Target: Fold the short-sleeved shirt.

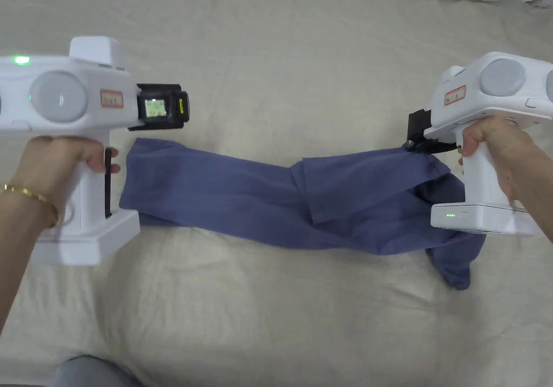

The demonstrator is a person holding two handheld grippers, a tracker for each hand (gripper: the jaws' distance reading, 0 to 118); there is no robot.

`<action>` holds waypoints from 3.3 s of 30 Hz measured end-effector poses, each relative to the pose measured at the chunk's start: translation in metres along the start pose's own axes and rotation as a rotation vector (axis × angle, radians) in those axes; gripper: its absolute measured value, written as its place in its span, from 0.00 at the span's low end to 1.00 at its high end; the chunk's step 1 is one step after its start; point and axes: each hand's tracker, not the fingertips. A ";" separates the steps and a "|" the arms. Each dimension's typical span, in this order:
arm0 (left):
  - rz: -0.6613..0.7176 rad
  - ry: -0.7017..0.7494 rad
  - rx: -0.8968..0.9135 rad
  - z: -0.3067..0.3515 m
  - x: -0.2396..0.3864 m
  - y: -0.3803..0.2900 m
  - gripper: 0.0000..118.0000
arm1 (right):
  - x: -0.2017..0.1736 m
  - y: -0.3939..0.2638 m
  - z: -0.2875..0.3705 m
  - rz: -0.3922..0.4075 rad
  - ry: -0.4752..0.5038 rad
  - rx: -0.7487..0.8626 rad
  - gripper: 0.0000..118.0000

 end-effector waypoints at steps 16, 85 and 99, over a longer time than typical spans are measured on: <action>0.001 0.231 -0.343 -0.140 -0.044 0.016 0.94 | 0.019 -0.009 -0.006 -0.070 0.062 0.027 0.02; 0.055 0.247 0.669 0.223 0.011 0.291 0.00 | 0.016 0.141 0.384 -0.157 0.030 0.828 0.01; 0.026 0.323 0.739 0.104 0.043 0.369 0.00 | 0.022 0.269 0.291 -0.199 -0.026 0.864 0.01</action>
